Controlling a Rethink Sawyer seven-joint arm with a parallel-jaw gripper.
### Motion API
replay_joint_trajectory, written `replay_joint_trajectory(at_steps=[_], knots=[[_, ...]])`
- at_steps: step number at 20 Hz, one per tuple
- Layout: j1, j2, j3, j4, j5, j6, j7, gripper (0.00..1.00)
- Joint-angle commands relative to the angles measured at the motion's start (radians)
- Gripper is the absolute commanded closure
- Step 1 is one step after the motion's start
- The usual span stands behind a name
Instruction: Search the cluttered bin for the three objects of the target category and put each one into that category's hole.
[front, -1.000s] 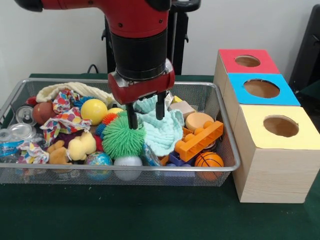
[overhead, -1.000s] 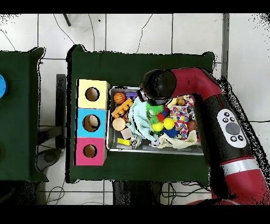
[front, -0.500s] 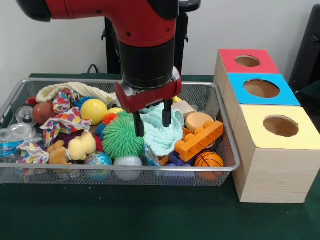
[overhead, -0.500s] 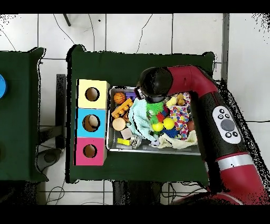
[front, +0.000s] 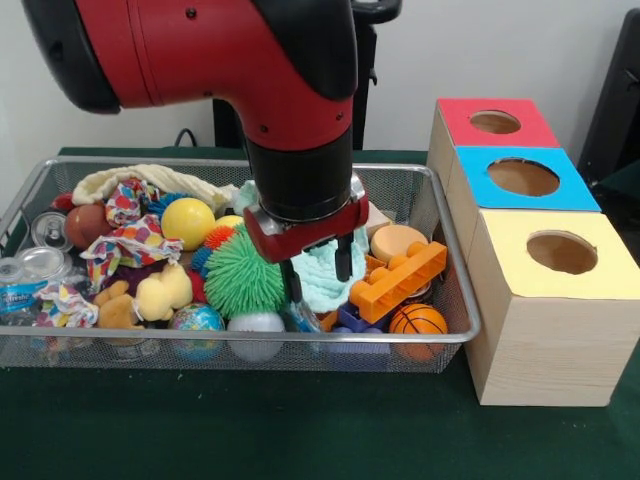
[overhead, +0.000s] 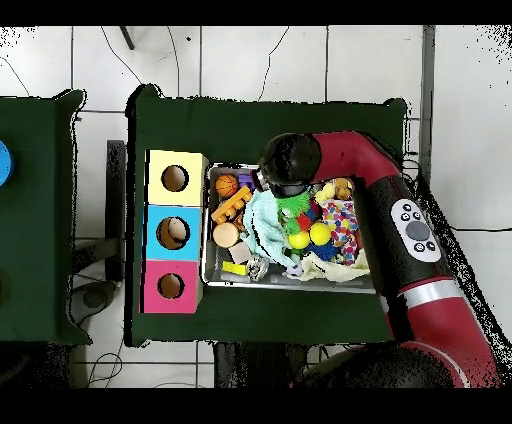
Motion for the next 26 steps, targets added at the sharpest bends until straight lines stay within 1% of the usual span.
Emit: replay_joint_trajectory(at_steps=[1, 6, 13, 17, 26], knots=[[-0.013, 0.068, -0.023, -0.044, -0.079, -0.074, -0.193, 0.0], [-0.01, 0.084, -0.026, -0.063, -0.094, -0.09, -0.187, 0.0], [-0.012, 0.075, -0.036, -0.053, -0.102, -0.093, -0.169, 0.0], [-0.01, 0.085, -0.043, -0.056, -0.109, -0.105, -0.161, 0.0], [-0.001, 0.109, -0.077, -0.052, -0.118, -0.136, -0.11, 0.0]])
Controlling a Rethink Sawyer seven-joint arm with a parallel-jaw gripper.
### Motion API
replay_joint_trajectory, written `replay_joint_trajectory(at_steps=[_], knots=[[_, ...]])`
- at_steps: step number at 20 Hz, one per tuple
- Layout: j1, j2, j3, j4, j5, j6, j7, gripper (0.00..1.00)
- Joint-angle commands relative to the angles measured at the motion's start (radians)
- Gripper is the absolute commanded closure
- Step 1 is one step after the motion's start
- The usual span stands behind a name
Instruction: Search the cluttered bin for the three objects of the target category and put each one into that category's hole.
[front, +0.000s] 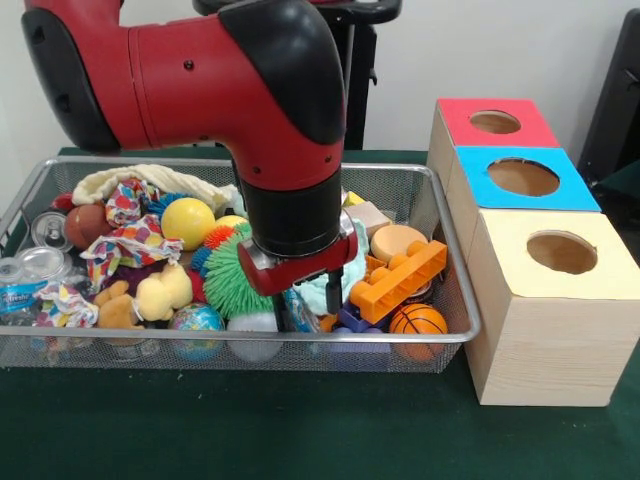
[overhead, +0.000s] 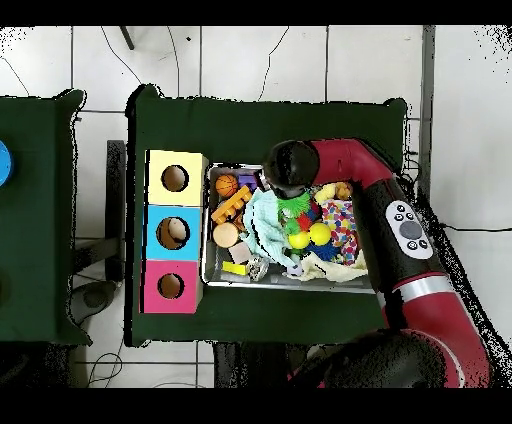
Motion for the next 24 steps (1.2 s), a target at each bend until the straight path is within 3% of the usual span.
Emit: replay_joint_trajectory(at_steps=[1, 13, 14, 17, 19, 24], knots=[[-0.001, 0.051, -0.063, -0.027, -0.076, -0.06, -0.105, 0.0], [0.004, 0.082, -0.085, -0.021, -0.07, -0.072, -0.089, 0.0], [0.007, 0.084, -0.087, -0.024, -0.06, -0.067, -0.072, 1.0], [-0.005, 0.084, -0.081, -0.013, -0.033, -0.079, -0.034, 1.0], [-0.019, 0.076, -0.05, 0.001, -0.027, -0.056, -0.118, 1.0], [-0.02, 0.052, -0.026, 0.027, -0.009, -0.037, -0.147, 1.0]])
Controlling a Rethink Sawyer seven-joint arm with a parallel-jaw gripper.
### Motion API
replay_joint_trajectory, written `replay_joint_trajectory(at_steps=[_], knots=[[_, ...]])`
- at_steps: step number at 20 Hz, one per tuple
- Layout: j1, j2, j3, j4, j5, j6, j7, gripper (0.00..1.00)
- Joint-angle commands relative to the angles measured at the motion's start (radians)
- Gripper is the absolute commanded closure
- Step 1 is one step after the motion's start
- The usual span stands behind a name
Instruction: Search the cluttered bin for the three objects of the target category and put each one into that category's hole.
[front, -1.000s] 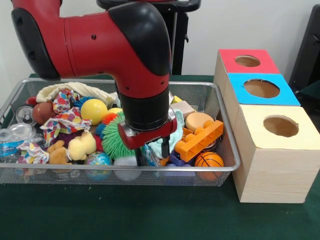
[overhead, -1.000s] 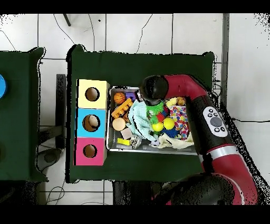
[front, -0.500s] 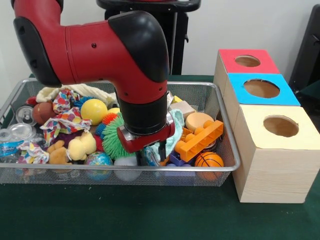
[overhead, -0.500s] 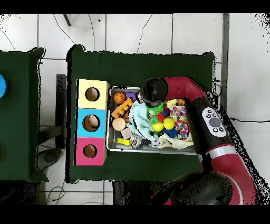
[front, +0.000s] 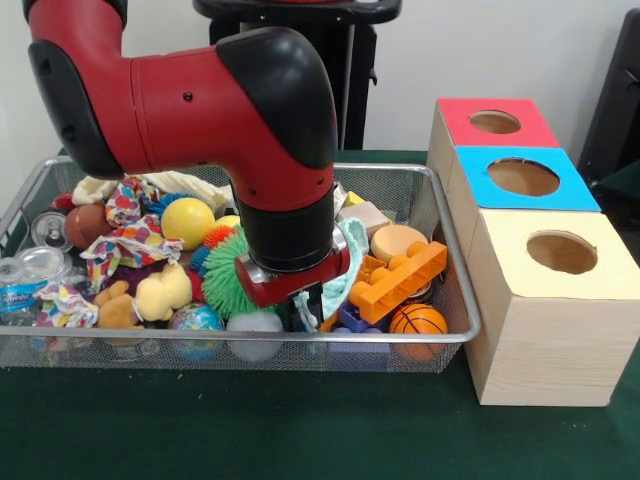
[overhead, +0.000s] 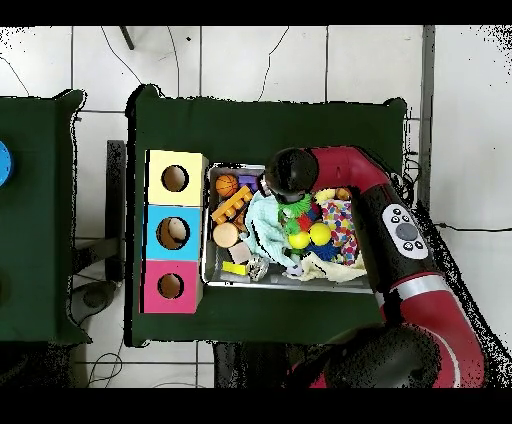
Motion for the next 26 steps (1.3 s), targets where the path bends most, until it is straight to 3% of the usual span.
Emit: replay_joint_trajectory(at_steps=[1, 5, 14, 21, 26], knots=[[-0.011, 0.024, 0.0, 0.009, 0.001, -0.002, -0.143, 1.0], [-0.002, 0.01, -0.003, 0.003, 0.017, 0.021, -0.116, 1.0], [0.034, -0.15, -0.016, 0.06, 0.136, 0.162, 0.001, 1.0], [0.062, -0.182, -0.047, 0.085, 0.157, 0.162, 0.029, 1.0], [0.062, -0.178, -0.076, 0.126, 0.135, 0.082, 0.044, 1.0]])
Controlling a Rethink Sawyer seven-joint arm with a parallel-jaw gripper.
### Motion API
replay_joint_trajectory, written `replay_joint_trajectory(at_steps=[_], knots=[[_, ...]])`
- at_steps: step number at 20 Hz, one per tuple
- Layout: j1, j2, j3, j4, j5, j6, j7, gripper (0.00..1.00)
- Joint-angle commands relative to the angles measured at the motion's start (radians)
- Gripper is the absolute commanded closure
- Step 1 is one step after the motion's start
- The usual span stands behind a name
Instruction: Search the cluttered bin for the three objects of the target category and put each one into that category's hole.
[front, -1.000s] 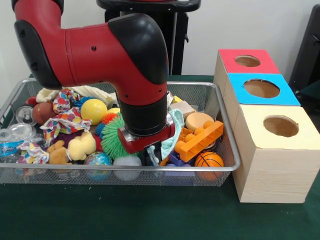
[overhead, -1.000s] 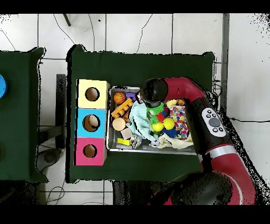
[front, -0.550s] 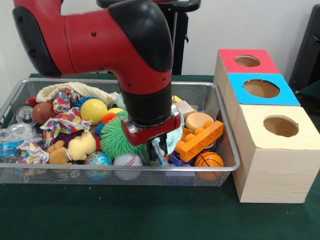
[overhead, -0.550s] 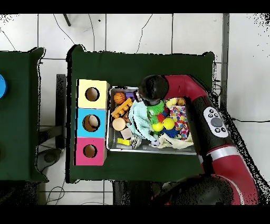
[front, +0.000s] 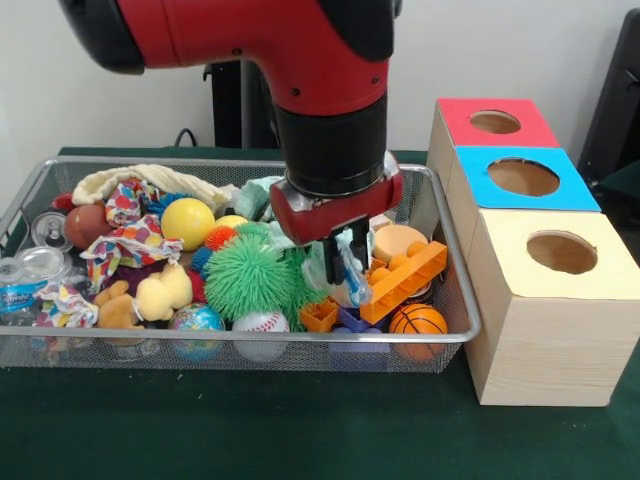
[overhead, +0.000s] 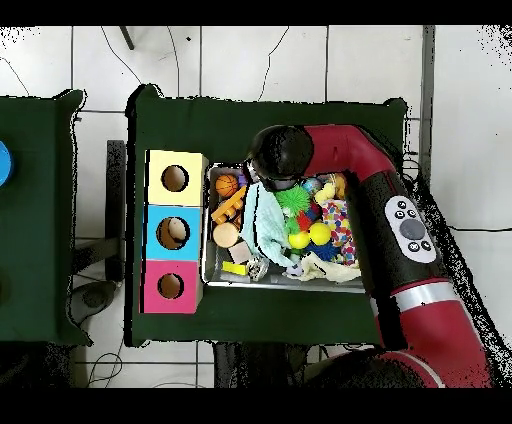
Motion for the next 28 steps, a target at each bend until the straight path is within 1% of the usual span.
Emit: replay_joint_trajectory(at_steps=[1, 3, 4, 5, 8, 9, 10, 12, 15, 20, 24, 28], knots=[[0.0, -0.017, -0.072, 0.11, -0.009, -0.006, 0.039, 1.0], [-0.011, -0.018, -0.075, 0.139, -0.036, -0.068, 0.023, 1.0], [-0.019, -0.022, -0.085, 0.168, -0.07, -0.141, 0.028, 1.0], [-0.022, -0.021, -0.094, 0.184, -0.09, -0.188, 0.041, 1.0], [-0.021, -0.007, -0.15, 0.235, -0.162, -0.402, 0.158, 1.0], [-0.023, -0.003, -0.157, 0.242, -0.167, -0.436, 0.169, 1.0], [-0.029, 0.0, -0.163, 0.26, -0.176, -0.489, 0.172, 1.0], [-0.036, 0.001, -0.168, 0.284, -0.189, -0.537, 0.137, 1.0], [-0.023, -0.004, -0.19, 0.306, -0.201, -0.582, 0.114, 1.0], [0.018, -0.028, -0.249, 0.349, -0.18, -0.647, 0.152, 1.0], [0.041, -0.05, -0.279, 0.373, -0.158, -0.658, 0.156, 1.0], [0.044, -0.071, -0.283, 0.389, -0.132, -0.644, 0.141, 1.0]])
